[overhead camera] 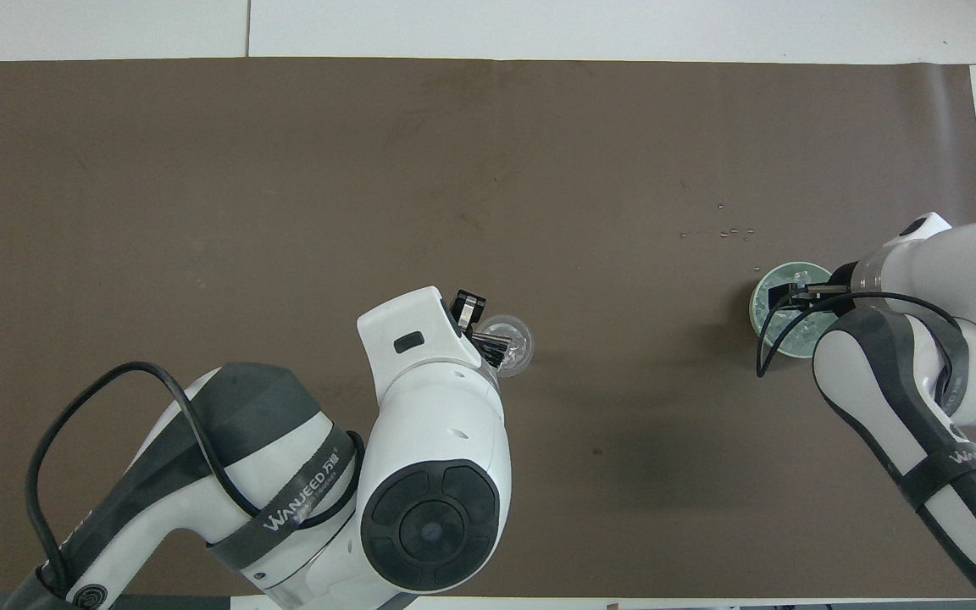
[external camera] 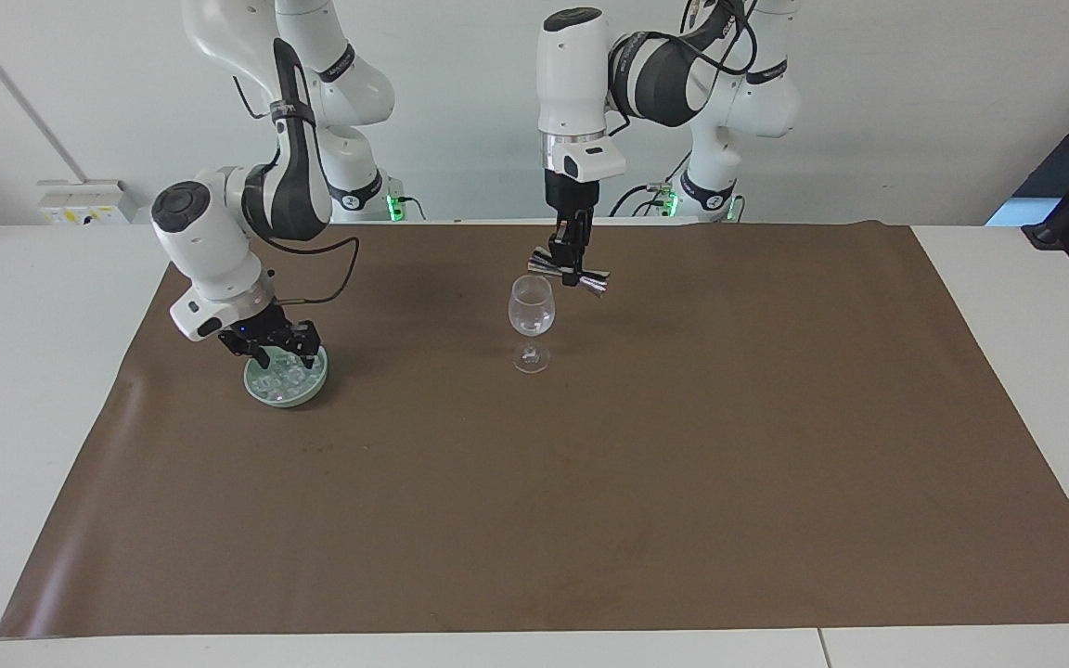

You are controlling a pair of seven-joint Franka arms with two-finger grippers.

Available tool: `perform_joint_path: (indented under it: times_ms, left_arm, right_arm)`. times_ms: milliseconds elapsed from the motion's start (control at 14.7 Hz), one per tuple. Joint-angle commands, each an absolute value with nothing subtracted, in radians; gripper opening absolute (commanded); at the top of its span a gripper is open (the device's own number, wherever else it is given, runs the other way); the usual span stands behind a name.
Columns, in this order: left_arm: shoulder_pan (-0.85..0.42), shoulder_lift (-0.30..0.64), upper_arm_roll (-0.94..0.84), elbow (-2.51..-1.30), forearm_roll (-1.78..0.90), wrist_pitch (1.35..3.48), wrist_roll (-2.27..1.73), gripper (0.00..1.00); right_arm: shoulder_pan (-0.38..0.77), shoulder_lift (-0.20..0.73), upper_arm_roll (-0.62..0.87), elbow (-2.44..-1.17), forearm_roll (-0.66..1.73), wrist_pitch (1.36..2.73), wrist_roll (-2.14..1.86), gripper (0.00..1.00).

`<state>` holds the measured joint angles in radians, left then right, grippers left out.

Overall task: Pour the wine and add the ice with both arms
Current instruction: 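Carry the jigger back while the right gripper grips ice in the container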

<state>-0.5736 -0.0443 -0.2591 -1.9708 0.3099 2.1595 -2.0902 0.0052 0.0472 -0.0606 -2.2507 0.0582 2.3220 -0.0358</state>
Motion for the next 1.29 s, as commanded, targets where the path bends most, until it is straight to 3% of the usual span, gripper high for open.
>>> perform_joint_path:
  times_ms: [0,545,817,1226]
  left_arm:
    - [-0.571,-0.031,-0.259,-1.942,0.29,2.14,-2.112,0.0]
    - [-0.402,-0.038,-0.252,-1.959,-0.215,2.192,-1.817,0.0]
    - [-0.238,-0.041,-0.25,-1.979,-0.61,2.184,-1.55,0.0]
    - [0.024,-0.048,-0.25,-2.014,-0.867,2.09,-1.349,0.0]
  right_arm:
    - [-0.008,0.063,-0.055,-2.258,0.08,2.345,-0.049,0.78]
    - [-0.025,0.058,-0.055,-2.287,0.08,2.347,-0.055,0.73]
    - [-0.026,0.06,-0.055,-2.287,0.08,2.368,-0.054,0.72]
    - [-0.023,0.06,-0.054,-2.29,0.081,2.373,-0.054,0.67]
